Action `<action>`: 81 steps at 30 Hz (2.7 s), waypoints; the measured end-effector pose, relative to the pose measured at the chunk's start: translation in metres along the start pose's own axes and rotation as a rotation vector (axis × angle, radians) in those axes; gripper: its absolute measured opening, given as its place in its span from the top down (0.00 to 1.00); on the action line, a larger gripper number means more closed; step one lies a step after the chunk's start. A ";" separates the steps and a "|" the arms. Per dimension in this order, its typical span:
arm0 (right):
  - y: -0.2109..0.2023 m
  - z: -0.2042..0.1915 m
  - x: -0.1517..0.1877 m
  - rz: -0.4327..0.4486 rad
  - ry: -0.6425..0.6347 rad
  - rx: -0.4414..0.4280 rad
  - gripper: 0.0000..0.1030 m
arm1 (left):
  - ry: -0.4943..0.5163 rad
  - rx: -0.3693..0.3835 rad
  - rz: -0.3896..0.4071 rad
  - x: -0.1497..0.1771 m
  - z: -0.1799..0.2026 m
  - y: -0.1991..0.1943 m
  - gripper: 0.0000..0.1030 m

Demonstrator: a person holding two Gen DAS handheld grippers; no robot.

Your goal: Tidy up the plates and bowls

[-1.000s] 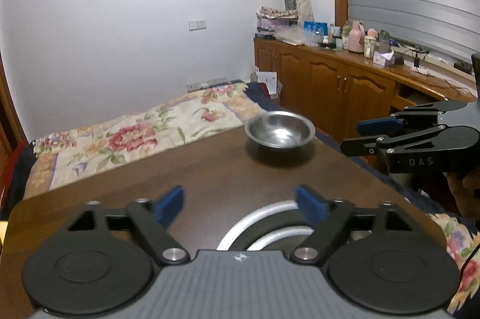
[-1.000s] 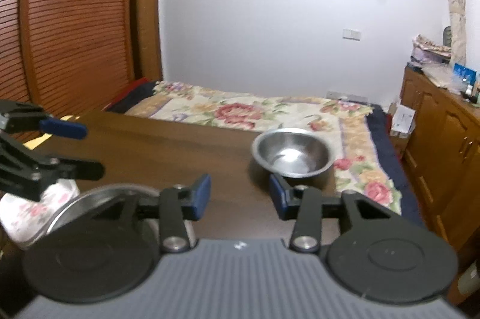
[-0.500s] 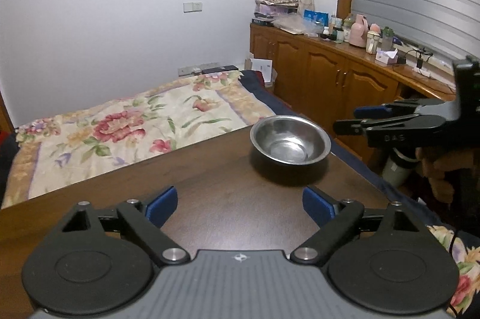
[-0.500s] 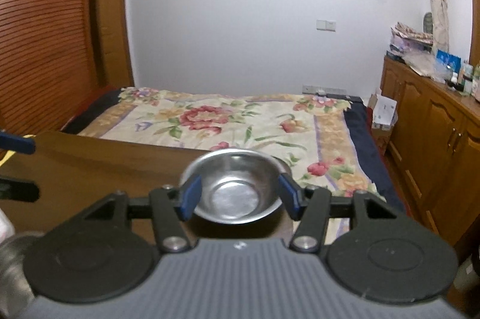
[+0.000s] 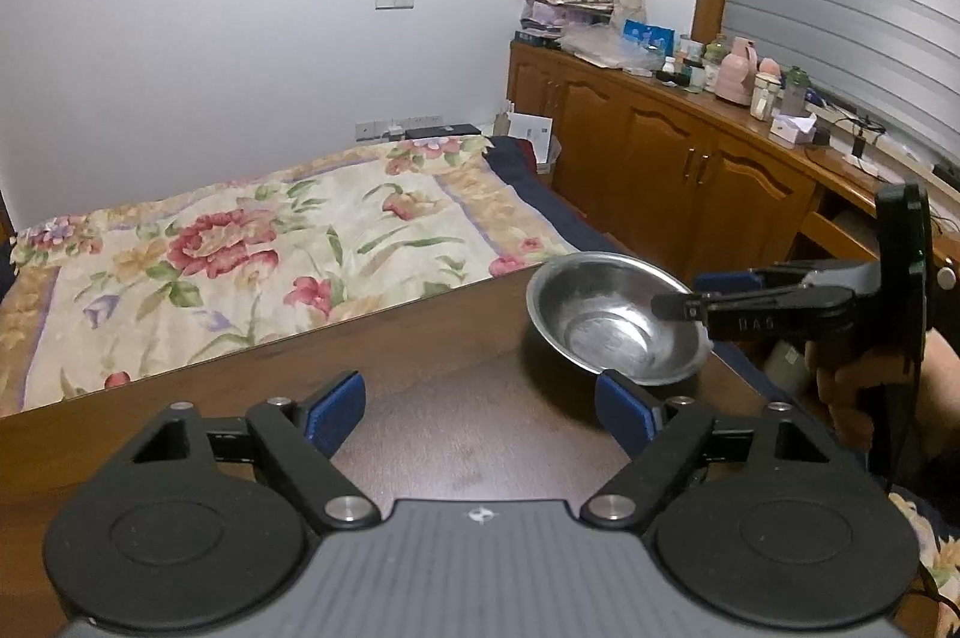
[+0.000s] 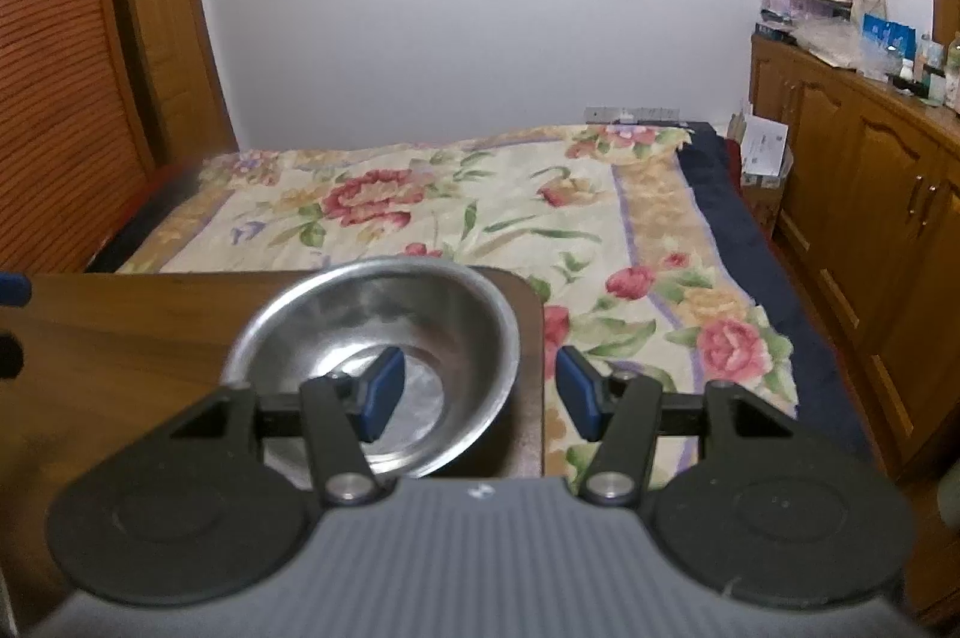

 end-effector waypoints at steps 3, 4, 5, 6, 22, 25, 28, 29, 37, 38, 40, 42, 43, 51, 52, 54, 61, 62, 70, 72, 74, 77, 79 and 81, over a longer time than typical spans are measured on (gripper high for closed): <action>0.006 -0.002 0.001 -0.016 0.011 -0.023 0.45 | -0.018 0.019 -0.010 -0.003 -0.001 0.009 0.19; 0.007 -0.004 0.002 -0.019 0.013 -0.033 0.45 | -0.026 0.031 -0.016 -0.004 -0.001 0.013 0.19; 0.009 -0.004 0.001 -0.021 0.014 -0.042 0.45 | -0.032 0.041 -0.022 -0.005 -0.001 0.016 0.21; 0.009 -0.006 0.000 -0.022 0.014 -0.049 0.45 | -0.036 0.047 -0.027 -0.006 -0.001 0.020 0.24; 0.014 -0.028 -0.002 -0.048 0.064 -0.167 0.56 | -0.148 0.114 -0.138 -0.006 -0.007 0.075 0.52; 0.016 -0.036 -0.001 -0.060 0.056 -0.186 0.60 | -0.170 0.109 -0.157 -0.004 -0.013 0.078 0.60; 0.015 -0.041 -0.001 -0.061 0.049 -0.197 0.61 | -0.194 0.108 -0.159 -0.005 -0.019 0.080 0.62; 0.015 -0.043 -0.001 -0.060 0.047 -0.201 0.62 | -0.199 0.106 -0.160 -0.005 -0.020 0.080 0.62; 0.017 -0.045 0.000 -0.070 0.064 -0.225 0.75 | -0.209 0.091 -0.177 -0.001 -0.028 0.083 0.83; 0.017 -0.045 0.001 -0.072 0.068 -0.231 0.77 | -0.209 0.090 -0.175 0.000 -0.029 0.081 0.84; 0.017 -0.045 0.002 -0.074 0.074 -0.233 0.79 | -0.203 0.091 -0.164 -0.001 -0.029 0.077 0.85; 0.015 -0.046 0.001 -0.069 0.077 -0.237 0.80 | -0.196 0.091 -0.154 -0.004 -0.028 0.070 0.85; 0.013 -0.047 0.001 -0.068 0.080 -0.239 0.80 | -0.193 0.091 -0.149 -0.005 -0.027 0.067 0.85; -0.017 -0.057 -0.015 -0.032 0.063 -0.238 0.80 | -0.165 0.092 -0.101 -0.020 -0.020 0.031 0.85; -0.020 -0.057 -0.017 -0.028 0.062 -0.237 0.80 | -0.159 0.092 -0.093 -0.022 -0.018 0.025 0.85; -0.029 -0.059 -0.020 -0.021 0.064 -0.235 0.80 | -0.149 0.092 -0.081 -0.024 -0.015 0.014 0.85; -0.058 -0.065 -0.028 0.003 0.047 -0.219 0.80 | -0.135 0.104 -0.050 -0.027 -0.005 -0.021 0.84; -0.062 -0.066 -0.028 0.005 0.043 -0.216 0.80 | -0.135 0.108 -0.048 -0.028 -0.004 -0.026 0.84; -0.089 -0.076 -0.029 0.018 0.036 -0.219 0.80 | -0.128 0.128 -0.019 -0.022 0.002 -0.066 0.84; -0.094 -0.079 -0.029 0.018 0.033 -0.217 0.80 | -0.126 0.131 -0.014 -0.019 0.003 -0.075 0.84; -0.100 -0.083 -0.028 0.019 0.030 -0.217 0.80 | -0.124 0.134 -0.009 -0.017 0.004 -0.085 0.84; -0.110 -0.088 -0.026 0.020 0.026 -0.222 0.80 | -0.119 0.138 -0.001 -0.012 0.006 -0.098 0.84; -0.115 -0.090 -0.025 0.020 0.020 -0.221 0.80 | -0.116 0.140 0.004 -0.009 0.007 -0.106 0.84; -0.121 -0.095 -0.024 0.022 0.015 -0.219 0.80 | -0.109 0.139 0.011 -0.006 0.008 -0.116 0.84</action>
Point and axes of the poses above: each gripper's, at about its wrist camera, not at the fingertips, and y roughly the way its jaws point, z to its right, x to its underside, the point moved 7 cm from there along y, roughly the way its jaws point, and after that the axes turned 2 degrees about -y, right-handed, at the moved point
